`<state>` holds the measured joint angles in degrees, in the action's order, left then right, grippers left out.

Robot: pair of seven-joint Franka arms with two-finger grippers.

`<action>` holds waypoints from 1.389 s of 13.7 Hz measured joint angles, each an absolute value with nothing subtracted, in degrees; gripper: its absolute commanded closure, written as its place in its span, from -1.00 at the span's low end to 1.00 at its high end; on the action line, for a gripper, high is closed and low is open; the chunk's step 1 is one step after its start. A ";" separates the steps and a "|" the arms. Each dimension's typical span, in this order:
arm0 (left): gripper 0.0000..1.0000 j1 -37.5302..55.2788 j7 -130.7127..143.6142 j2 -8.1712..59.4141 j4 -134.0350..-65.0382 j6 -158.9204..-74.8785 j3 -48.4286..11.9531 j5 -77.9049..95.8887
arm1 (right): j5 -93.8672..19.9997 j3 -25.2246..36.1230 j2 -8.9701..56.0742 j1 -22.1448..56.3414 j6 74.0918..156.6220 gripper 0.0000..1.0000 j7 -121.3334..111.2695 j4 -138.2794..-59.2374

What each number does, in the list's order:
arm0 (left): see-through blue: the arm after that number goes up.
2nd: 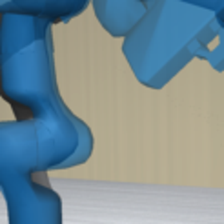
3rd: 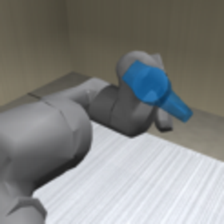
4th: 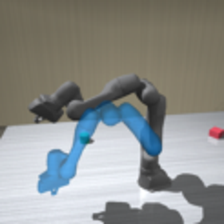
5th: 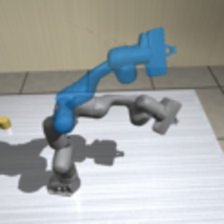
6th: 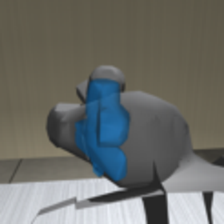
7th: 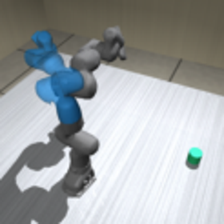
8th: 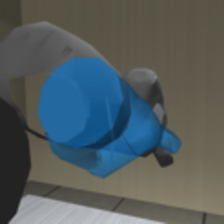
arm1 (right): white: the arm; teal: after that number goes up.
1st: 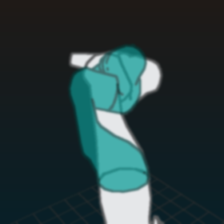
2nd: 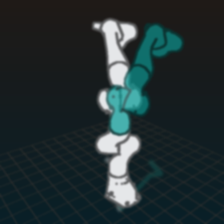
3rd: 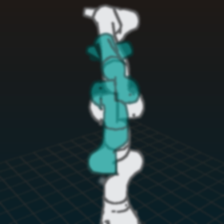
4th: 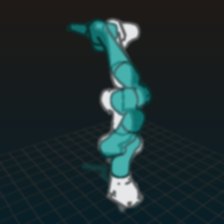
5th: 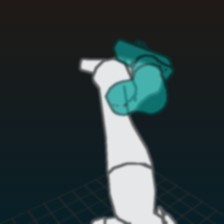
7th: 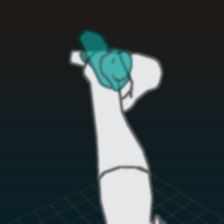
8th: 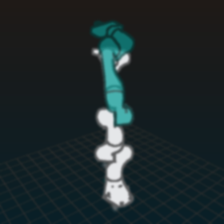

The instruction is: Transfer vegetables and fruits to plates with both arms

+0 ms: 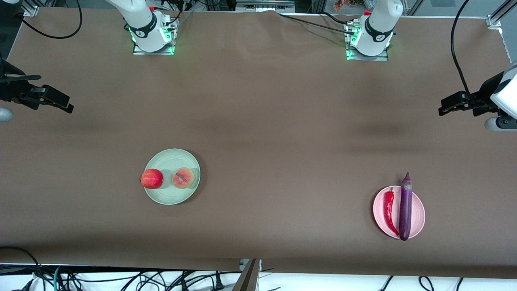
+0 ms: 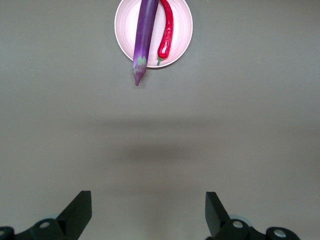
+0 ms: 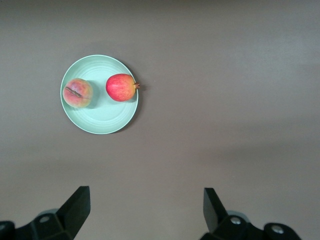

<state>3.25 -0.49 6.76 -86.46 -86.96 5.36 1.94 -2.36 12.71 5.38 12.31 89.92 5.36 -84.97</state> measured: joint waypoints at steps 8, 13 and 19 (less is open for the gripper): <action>-1.00 3.24 -0.49 7.13 -86.38 -86.96 5.36 1.94 | -1.65 12.24 5.36 12.22 89.92 -1.00 0.26 -84.90; -1.00 3.24 -0.49 7.16 -86.34 -86.96 5.36 1.94 | -0.88 12.02 5.36 12.25 88.30 -1.00 -2.64 -84.86; -1.00 3.25 -0.49 7.16 -86.32 -86.96 5.36 1.94 | -1.72 11.78 5.36 12.28 88.28 -1.00 -2.78 -84.86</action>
